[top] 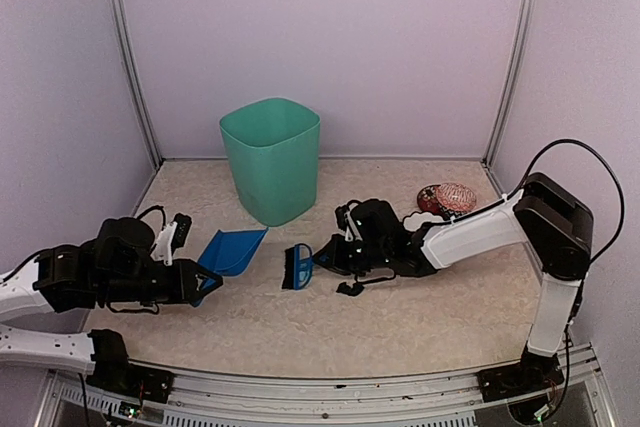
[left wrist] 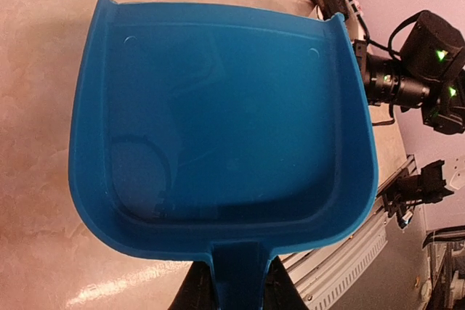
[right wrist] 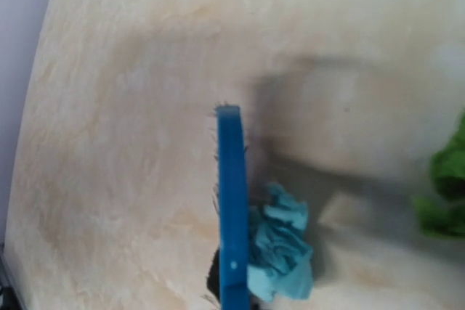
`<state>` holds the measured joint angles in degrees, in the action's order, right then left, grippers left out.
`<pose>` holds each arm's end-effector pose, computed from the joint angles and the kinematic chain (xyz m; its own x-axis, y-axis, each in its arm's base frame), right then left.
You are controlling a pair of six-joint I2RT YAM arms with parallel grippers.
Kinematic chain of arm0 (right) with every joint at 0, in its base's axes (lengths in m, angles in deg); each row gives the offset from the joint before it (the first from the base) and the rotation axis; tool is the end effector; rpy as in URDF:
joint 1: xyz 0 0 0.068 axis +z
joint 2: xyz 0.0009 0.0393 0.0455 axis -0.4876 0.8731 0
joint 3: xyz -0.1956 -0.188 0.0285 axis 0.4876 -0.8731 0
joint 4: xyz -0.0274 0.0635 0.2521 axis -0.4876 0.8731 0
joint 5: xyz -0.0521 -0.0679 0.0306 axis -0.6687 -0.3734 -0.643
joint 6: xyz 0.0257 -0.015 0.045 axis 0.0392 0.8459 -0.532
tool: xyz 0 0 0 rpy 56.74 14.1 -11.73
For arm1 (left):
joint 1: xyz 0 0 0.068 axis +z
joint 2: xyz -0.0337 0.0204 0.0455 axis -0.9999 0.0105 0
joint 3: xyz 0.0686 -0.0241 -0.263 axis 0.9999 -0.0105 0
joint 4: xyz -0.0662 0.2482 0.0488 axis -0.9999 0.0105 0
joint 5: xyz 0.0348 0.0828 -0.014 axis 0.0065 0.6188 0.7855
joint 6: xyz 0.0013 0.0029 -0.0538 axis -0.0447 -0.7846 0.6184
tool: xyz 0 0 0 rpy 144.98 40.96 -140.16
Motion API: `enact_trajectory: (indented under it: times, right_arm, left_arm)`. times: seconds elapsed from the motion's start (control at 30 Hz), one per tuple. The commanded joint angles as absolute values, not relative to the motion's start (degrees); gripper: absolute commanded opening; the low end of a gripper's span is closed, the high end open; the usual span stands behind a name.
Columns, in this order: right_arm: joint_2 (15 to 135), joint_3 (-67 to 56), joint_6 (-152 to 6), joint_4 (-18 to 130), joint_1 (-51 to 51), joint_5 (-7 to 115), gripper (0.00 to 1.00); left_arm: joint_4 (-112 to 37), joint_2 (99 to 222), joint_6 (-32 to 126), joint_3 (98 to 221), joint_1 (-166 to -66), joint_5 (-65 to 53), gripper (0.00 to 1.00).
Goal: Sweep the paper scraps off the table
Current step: Sweep the paper scraps at the center of the board, then sweep the paper scraps into the dustpan.
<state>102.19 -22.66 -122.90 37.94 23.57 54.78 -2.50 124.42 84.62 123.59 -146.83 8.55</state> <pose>0.2365 0.3200 0.1551 -0.9026 0.1788 -0.3916 -0.1995 0.6323 0.7486 0.0853 -0.1262 0.2615 -0.8081 -0.1387 -0.5724 0.2682 0.7786 -0.5673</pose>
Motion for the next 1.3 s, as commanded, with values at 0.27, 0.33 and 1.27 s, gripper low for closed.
enact_trajectory:
  times: [0.27, 0.33, 1.27]
  right_arm:
    - [87.09, -37.0, -121.62, 43.8, 20.93, 45.06, 0.0]
    - [83.6, -38.61, -120.03, 44.09, 20.7, 44.39, 0.0]
    - [75.2, -33.81, -38.23, 44.6, 20.39, 33.62, 0.0]
  left_arm:
    - [-6.03, 135.64, 84.38, 125.63, -161.07, 17.63, 0.0]
    - [-7.06, 139.11, 83.37, 126.05, -163.31, 18.02, 0.0]
    - [-5.45, 177.71, 77.86, 144.66, -168.23, 18.58, 0.0]
